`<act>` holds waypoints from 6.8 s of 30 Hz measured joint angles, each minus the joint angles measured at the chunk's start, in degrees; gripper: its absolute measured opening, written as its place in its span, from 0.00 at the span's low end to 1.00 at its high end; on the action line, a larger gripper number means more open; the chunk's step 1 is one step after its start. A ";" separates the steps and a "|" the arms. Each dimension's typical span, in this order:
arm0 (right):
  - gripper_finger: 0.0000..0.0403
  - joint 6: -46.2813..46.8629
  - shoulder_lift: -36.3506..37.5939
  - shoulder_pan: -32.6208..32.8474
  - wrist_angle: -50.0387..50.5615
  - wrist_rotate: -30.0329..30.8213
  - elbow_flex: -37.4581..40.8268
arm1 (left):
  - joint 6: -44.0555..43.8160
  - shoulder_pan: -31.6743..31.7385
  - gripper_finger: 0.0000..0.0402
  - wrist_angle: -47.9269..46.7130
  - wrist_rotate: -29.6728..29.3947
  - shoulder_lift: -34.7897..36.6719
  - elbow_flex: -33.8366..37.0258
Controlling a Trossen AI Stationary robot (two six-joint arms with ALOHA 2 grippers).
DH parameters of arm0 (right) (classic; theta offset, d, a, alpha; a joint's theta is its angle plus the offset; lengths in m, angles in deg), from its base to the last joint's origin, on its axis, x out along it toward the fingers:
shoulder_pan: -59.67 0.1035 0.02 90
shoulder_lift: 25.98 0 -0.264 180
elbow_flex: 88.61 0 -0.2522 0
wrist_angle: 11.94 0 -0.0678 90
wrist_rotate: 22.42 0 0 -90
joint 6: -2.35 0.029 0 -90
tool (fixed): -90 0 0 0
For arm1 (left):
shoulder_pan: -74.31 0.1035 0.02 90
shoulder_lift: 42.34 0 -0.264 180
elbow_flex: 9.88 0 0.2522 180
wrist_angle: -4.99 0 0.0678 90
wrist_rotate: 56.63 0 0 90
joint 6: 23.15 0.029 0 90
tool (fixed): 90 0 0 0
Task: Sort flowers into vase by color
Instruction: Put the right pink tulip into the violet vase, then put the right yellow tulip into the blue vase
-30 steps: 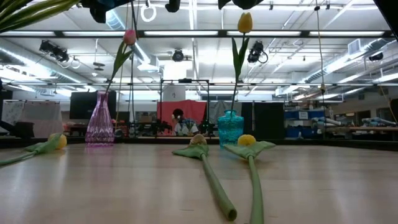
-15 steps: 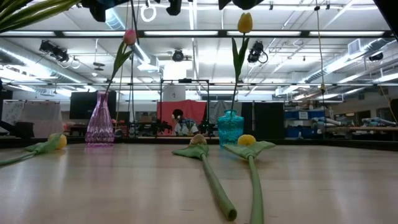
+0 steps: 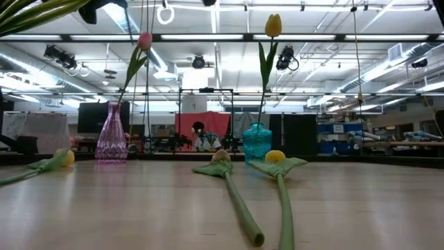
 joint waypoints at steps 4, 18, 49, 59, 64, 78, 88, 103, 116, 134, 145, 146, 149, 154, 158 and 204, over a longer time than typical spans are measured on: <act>0.52 0.96 3.29 3.05 7.10 6.86 0.00 | -2.15 -0.06 0.01 -7.13 -0.55 4.71 0.02; 0.45 6.31 24.67 9.59 9.27 15.78 23.25 | -5.07 -0.07 0.01 -12.18 -2.36 17.24 5.49; 0.40 -1.02 44.43 8.55 -18.33 12.27 56.63 | 7.17 0.31 0.01 9.98 -32.64 19.18 19.92; 0.40 -0.85 44.43 7.29 -18.38 9.19 56.63 | 6.14 6.96 0.01 11.98 -27.11 18.09 21.62; 0.40 0.62 44.03 6.28 -19.50 8.29 56.63 | 4.33 12.03 0.01 12.65 -22.34 15.12 21.62; 0.40 3.02 40.58 5.84 -20.98 8.25 56.63 | -5.54 19.17 0.01 8.88 -15.26 10.17 21.62; 0.40 3.07 40.61 5.93 -20.93 8.23 56.63 | -8.28 19.17 0.01 2.78 -14.92 10.17 21.44; 0.40 2.59 40.61 5.93 -20.84 8.24 56.63 | -16.35 19.04 0.01 -19.58 -11.04 10.20 6.27; 0.40 2.50 40.63 5.82 -20.77 8.23 56.63 | -16.35 19.02 0.01 -17.24 -9.22 10.14 10.31; 0.40 2.48 40.63 5.82 -19.91 8.23 56.61 | -17.82 19.02 0.31 -22.19 -6.30 10.18 11.13; 0.40 2.59 42.52 5.82 -18.02 8.23 56.61 | -24.29 19.00 0.51 -27.68 -4.01 10.18 6.35; 0.40 2.59 42.55 5.82 -18.05 8.23 56.61 | -25.22 19.02 0.52 -28.56 -3.21 10.18 5.92; 0.40 2.57 42.55 5.79 -17.63 8.23 56.61 | -27.83 19.02 0.52 -30.37 0.53 10.15 4.88; 0.40 4.08 42.57 4.83 -15.72 8.21 56.61 | -33.05 19.00 0.52 -30.54 12.57 8.90 4.26; 0.40 5.46 42.62 3.79 -14.13 7.47 56.59 | -36.37 18.99 0.52 -31.62 20.39 6.20 4.24; 0.38 79.37 -7.17 16.29 64.04 -1.19 9.38 | -21.36 15.54 0.52 -13.73 31.86 -8.51 4.19</act>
